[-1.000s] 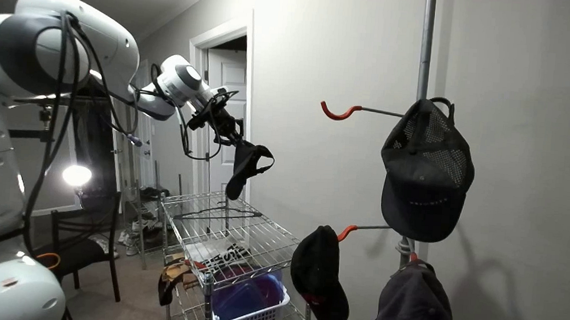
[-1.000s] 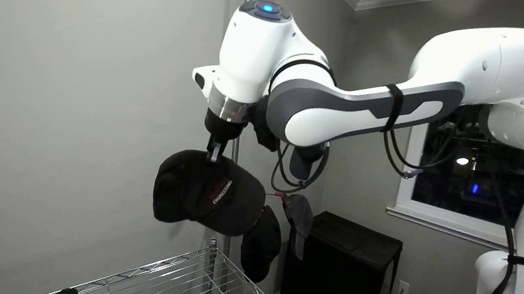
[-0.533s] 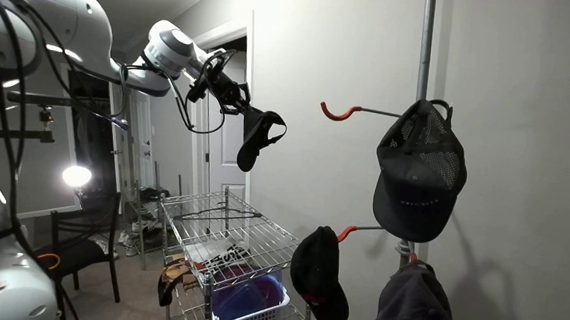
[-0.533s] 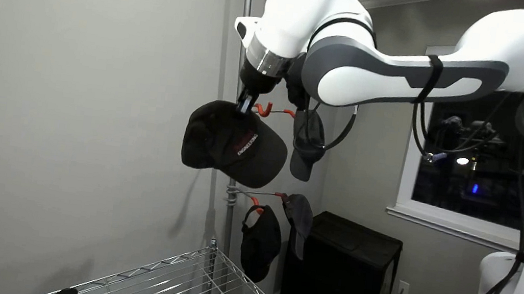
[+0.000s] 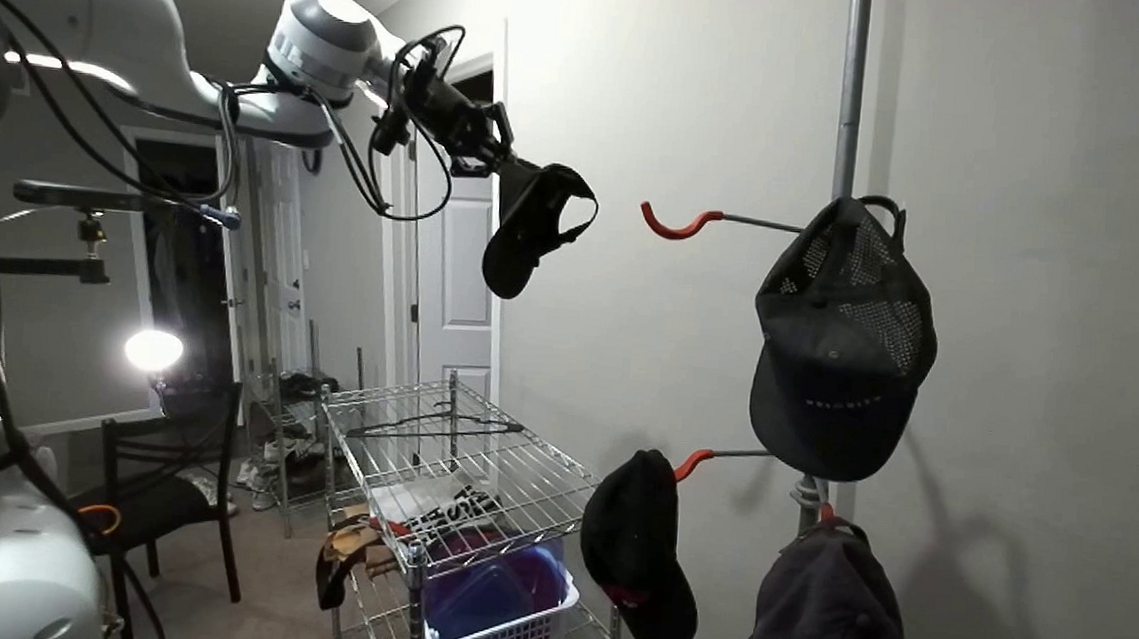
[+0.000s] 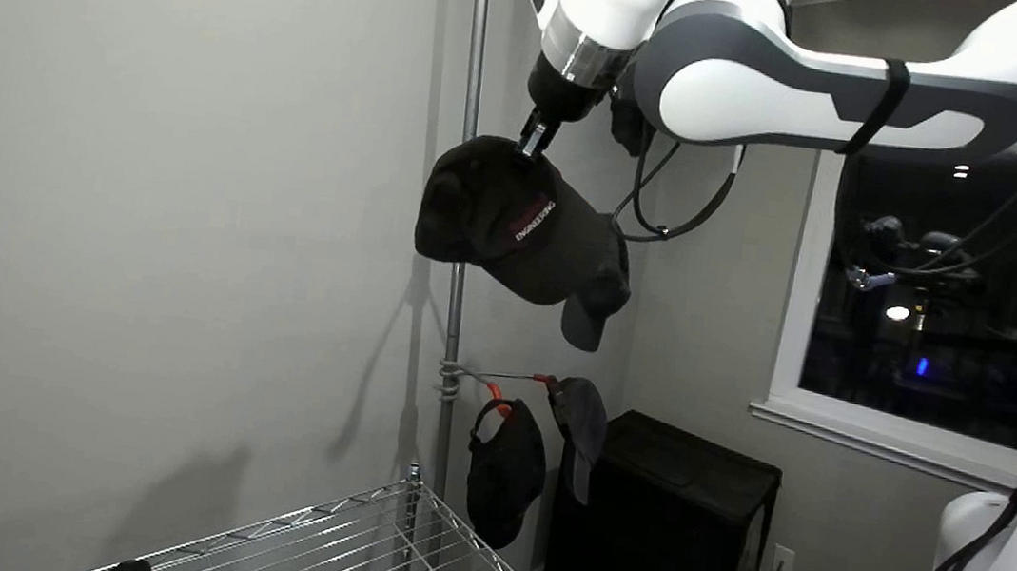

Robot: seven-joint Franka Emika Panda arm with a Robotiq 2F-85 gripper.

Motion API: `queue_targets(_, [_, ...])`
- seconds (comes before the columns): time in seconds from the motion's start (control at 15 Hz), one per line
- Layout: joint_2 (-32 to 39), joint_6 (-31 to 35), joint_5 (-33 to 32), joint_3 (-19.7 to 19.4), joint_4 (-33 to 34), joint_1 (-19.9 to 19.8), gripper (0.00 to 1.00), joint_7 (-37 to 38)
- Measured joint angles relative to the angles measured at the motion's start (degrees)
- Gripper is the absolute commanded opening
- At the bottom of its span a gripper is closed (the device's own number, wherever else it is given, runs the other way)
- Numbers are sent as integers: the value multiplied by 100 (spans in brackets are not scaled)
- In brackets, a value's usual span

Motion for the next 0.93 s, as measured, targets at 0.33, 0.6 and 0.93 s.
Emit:
queue_targets(0.33, [-56, -128, -5, -64, 442, -291, 3, 0])
queue_targets(0.6, [34, -117, 36, -293, 535, -554, 3, 151])
queue_targets(0.93, [400, 249, 699, -848, 606, -768, 3, 207])
